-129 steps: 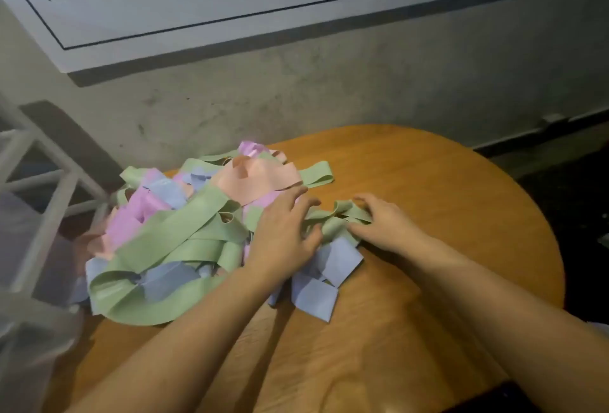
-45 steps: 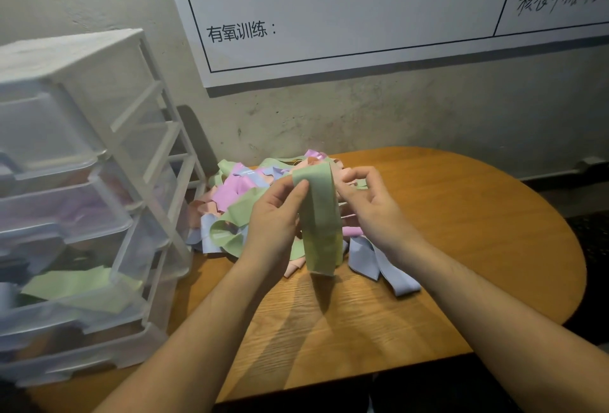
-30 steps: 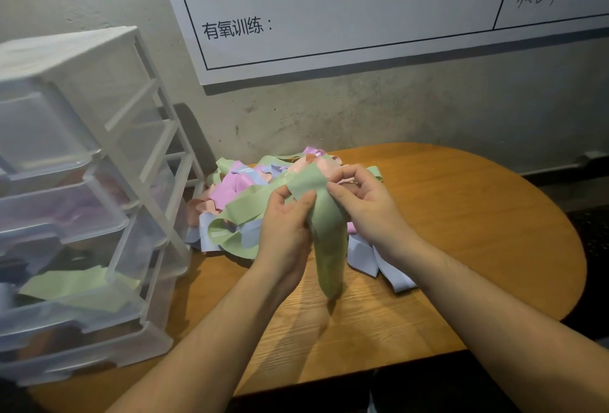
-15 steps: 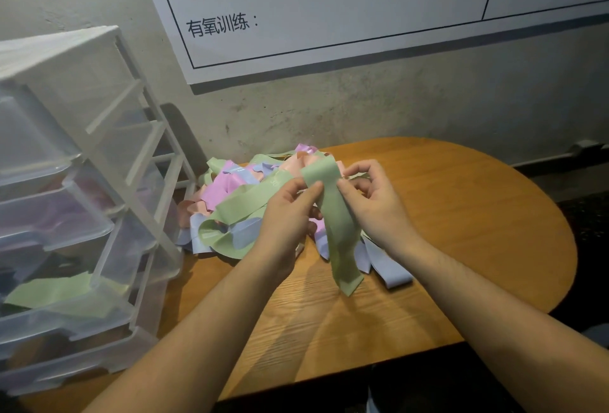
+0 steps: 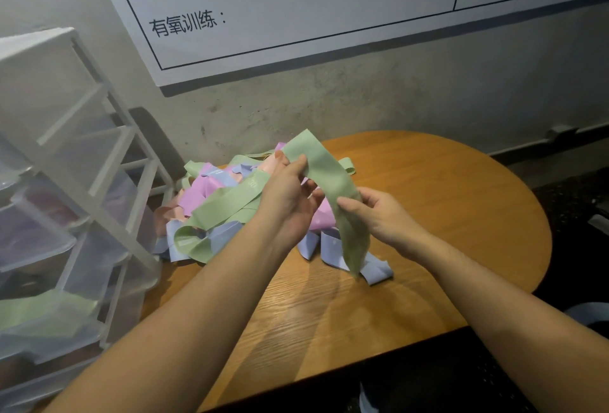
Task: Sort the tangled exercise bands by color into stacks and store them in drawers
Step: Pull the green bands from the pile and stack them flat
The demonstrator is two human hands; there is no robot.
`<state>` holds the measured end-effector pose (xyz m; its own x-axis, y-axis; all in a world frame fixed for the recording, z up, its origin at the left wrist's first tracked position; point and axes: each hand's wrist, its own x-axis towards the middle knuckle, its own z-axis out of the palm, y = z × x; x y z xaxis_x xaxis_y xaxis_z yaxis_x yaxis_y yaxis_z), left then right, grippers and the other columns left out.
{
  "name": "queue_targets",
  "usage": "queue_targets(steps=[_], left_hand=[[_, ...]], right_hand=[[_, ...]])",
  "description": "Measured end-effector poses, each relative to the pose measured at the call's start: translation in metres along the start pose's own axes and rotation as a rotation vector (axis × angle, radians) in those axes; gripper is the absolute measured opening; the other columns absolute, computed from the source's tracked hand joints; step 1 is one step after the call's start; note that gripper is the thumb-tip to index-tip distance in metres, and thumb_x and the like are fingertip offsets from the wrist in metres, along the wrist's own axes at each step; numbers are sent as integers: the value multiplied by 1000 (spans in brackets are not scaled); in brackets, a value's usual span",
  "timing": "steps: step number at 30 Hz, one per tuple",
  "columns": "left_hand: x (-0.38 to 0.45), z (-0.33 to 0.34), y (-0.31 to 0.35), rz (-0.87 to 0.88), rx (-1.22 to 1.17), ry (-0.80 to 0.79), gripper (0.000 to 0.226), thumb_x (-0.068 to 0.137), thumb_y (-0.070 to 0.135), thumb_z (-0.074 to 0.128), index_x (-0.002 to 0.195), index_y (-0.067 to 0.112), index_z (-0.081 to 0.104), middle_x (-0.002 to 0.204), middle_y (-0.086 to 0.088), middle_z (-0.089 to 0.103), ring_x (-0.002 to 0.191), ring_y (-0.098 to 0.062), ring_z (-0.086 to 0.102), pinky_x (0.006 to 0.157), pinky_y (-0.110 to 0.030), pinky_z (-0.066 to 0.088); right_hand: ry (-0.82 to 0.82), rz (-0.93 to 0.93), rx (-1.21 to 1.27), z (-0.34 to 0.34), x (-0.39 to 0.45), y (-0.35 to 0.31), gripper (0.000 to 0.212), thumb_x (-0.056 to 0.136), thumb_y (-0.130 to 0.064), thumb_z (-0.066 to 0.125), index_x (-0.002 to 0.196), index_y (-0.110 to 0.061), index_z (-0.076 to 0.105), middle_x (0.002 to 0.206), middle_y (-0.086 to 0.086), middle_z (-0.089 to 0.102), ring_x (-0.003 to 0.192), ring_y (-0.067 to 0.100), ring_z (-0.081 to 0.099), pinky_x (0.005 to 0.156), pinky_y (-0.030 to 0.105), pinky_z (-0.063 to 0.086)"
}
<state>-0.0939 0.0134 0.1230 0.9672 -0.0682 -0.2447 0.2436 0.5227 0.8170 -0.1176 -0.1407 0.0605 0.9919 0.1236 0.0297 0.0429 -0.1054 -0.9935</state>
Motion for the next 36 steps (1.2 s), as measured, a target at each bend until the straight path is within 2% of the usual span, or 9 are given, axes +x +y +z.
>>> queue_targets(steps=[3, 10, 14, 20, 23, 25, 28, 32, 36], left_hand=[[5, 1, -3, 41, 59, 33, 19, 102, 11, 50, 116, 22, 59, 98, -1, 60, 62, -8, 43, 49, -18, 46], [18, 2, -13, 127, 187, 38, 14, 102, 13, 51, 106, 24, 59, 100, 2, 69, 90, -11, 63, 86, -33, 56], [30, 9, -23, 166, 235, 54, 13, 99, 7, 52, 109, 14, 55, 101, -8, 66, 85, -16, 63, 76, -30, 58], [67, 19, -52, 27, 84, 133, 11, 104, 9, 53, 112, 10, 60, 107, -9, 67, 92, -21, 67, 86, -29, 58], [91, 18, -71, 19, 252, 205, 6, 102, 13, 58, 104, 12, 63, 96, -5, 65, 76, -13, 61, 66, -22, 56], [108, 19, -82, 58, 446, 232, 5, 99, 18, 62, 96, 14, 63, 90, -9, 54, 61, -12, 42, 46, -22, 38], [128, 28, -97, 87, 569, 156, 15, 98, 16, 61, 111, 10, 60, 80, -11, 46, 46, -11, 29, 42, -19, 25], [147, 51, -121, 13, 575, 106, 22, 98, 17, 62, 119, 13, 56, 66, -5, 53, 44, -10, 46, 50, -23, 38], [173, 72, -146, -28, 549, 27, 16, 100, 11, 58, 115, 6, 54, 96, -15, 60, 66, -17, 59, 68, -30, 59]], right_hand=[[-29, 38, -46, -14, 0, 16, 12, 94, -14, 65, 100, -21, 72, 95, 1, 75, 84, 10, 65, 77, 33, 49], [14, 95, -152, -35, -4, 33, 16, 99, -29, 62, 90, -18, 69, 80, -6, 70, 69, 4, 60, 62, 23, 46], [85, 92, -269, -46, -9, 45, 34, 100, -36, 57, 72, -18, 51, 61, -7, 50, 56, 7, 46, 55, 29, 36], [50, 195, -191, -76, -21, 52, 8, 95, -10, 55, 92, -17, 55, 59, -8, 61, 51, 7, 54, 51, 25, 40], [71, 243, -145, -91, -27, 59, 12, 96, -11, 59, 103, -20, 61, 64, -4, 69, 52, 8, 62, 49, 23, 45], [134, 264, -225, -102, -29, 69, 6, 98, -24, 60, 104, -27, 62, 68, -5, 71, 56, 7, 64, 53, 26, 48], [254, 261, -398, -119, -34, 82, 11, 96, -42, 52, 99, -33, 58, 76, -9, 68, 68, 11, 64, 65, 36, 49], [277, 308, -416, -136, -38, 94, 6, 92, -33, 55, 92, -27, 53, 67, -4, 54, 63, 14, 51, 64, 38, 41], [212, 392, -359, -151, -33, 100, 13, 91, -21, 60, 102, -24, 55, 74, -2, 61, 69, 15, 58, 65, 35, 46]])
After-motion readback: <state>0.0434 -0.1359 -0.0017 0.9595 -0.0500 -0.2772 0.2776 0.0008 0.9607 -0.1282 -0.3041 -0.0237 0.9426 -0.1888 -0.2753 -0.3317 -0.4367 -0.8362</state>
